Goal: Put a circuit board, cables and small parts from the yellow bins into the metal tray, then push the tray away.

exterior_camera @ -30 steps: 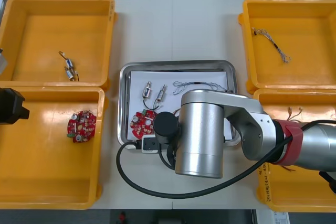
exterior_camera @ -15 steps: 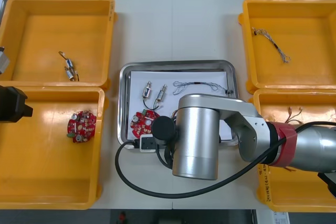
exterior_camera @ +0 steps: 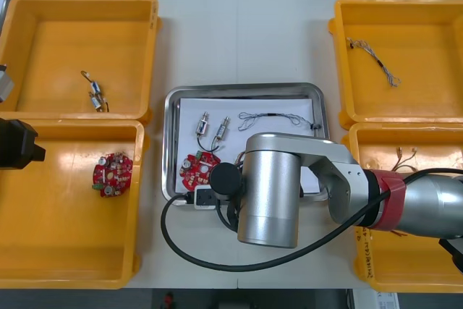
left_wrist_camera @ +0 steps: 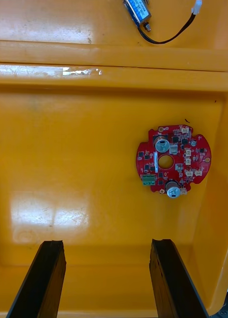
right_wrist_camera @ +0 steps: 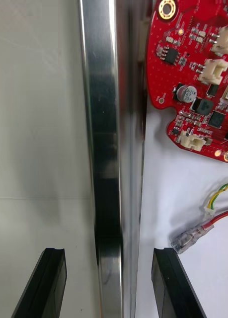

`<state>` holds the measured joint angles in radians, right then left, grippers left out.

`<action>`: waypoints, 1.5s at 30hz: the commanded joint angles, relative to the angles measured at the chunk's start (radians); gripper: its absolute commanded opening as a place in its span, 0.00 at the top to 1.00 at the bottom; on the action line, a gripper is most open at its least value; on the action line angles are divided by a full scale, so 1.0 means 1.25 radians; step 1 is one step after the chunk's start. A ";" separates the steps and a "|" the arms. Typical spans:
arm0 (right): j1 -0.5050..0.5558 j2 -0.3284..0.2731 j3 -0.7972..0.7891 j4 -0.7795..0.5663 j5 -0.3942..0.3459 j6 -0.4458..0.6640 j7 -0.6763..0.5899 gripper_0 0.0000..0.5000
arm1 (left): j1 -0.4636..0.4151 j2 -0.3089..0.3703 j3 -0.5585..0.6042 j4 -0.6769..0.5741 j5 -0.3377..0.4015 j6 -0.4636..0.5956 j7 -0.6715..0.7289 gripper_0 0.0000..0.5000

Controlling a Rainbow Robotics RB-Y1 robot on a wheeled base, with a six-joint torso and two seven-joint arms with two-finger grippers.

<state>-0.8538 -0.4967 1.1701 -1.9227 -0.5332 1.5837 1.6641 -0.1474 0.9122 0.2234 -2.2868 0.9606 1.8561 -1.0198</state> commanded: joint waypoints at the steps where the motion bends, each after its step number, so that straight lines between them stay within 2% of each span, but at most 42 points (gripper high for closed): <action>1: -0.026 0.011 0.015 0.004 0.008 -0.021 0.020 0.00 | 0.014 0.035 0.021 -0.021 0.007 -0.007 -0.076 0.00; 18: -0.027 0.011 0.020 0.012 0.013 -0.041 0.021 0.02 | 0.014 0.035 0.021 -0.021 0.007 -0.007 -0.076 0.00; 19: -0.027 0.011 0.020 0.009 0.013 -0.041 0.019 0.16 | 0.014 0.035 0.021 -0.021 0.007 -0.007 -0.076 0.00; 20: -0.026 0.011 0.020 0.009 0.014 -0.041 0.017 0.35 | 0.014 0.035 0.021 -0.021 0.007 -0.007 -0.076 0.00; 21: -0.027 0.011 0.020 0.008 0.014 -0.041 0.017 0.45 | 0.014 0.035 0.021 -0.021 0.007 -0.007 -0.076 0.00; 23: -0.026 0.011 0.020 0.007 0.015 -0.041 0.017 0.81 | 0.014 0.035 0.021 -0.021 0.007 -0.007 -0.076 0.00; 25: -0.027 0.011 0.020 0.008 0.017 -0.041 0.016 0.96 | 0.014 0.035 0.021 -0.021 0.007 -0.007 -0.076 0.00; 26: -0.029 0.011 0.020 0.008 0.018 -0.041 0.016 0.99 | 0.014 0.035 0.021 -0.021 0.007 -0.007 -0.076 0.00; 34: -0.045 0.008 0.020 0.008 0.033 -0.042 0.016 1.00 | 0.014 0.035 0.021 -0.021 0.007 -0.007 -0.076 0.00; 45: -0.111 0.005 0.020 0.046 0.031 -0.059 0.024 1.00 | 0.014 0.035 0.021 -0.021 0.007 -0.007 -0.076 0.00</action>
<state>-0.9302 -0.4967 1.1830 -1.8776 -0.4988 1.5304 1.6641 -0.1474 0.9122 0.2234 -2.2868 0.9613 1.8558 -1.0199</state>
